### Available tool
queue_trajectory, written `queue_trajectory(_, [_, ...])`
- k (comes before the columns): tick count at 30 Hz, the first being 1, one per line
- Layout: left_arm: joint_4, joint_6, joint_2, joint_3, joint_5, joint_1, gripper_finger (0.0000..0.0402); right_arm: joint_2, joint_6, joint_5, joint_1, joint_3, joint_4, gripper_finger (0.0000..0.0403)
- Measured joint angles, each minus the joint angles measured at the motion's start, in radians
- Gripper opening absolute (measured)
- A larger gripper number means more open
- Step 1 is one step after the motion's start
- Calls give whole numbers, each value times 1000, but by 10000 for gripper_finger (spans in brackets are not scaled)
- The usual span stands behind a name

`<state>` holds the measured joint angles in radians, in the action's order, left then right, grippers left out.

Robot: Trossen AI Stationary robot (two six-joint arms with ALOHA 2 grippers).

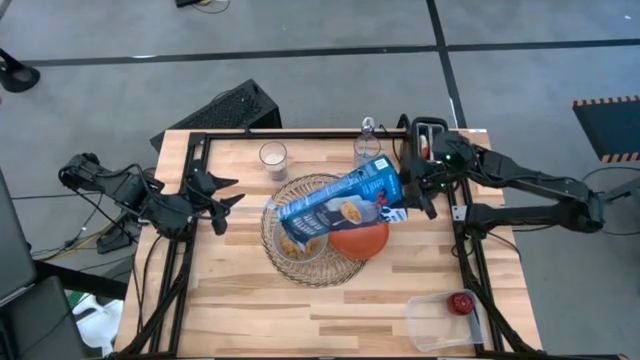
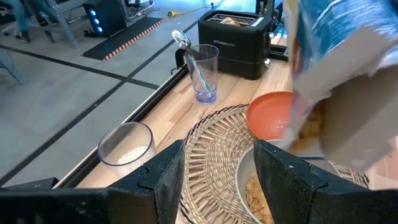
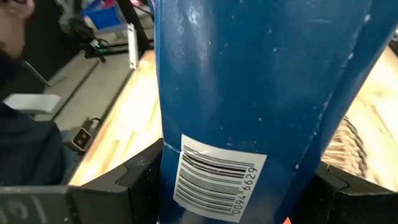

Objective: Arrange a breakfast setting
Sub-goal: Pour the cereal from the cereal box into the white bowl

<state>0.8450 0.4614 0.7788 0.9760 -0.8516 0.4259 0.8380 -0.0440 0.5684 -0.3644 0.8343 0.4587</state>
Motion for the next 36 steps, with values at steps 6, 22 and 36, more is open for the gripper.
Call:
queue_trajectory(6, [-25, -4, 0, 0, -19, 0, 180, -71, 48, 14, 1, -116, -103, 280])
queue_trajectory(22, [-61, -10, 23, 1, -27, 0, 180, -260, 126, 10, -38, -325, -275, 280])
queue_trajectory(36, [-114, -3, 109, 1, -25, 0, 180, -346, 193, 28, -38, -478, -488, 280])
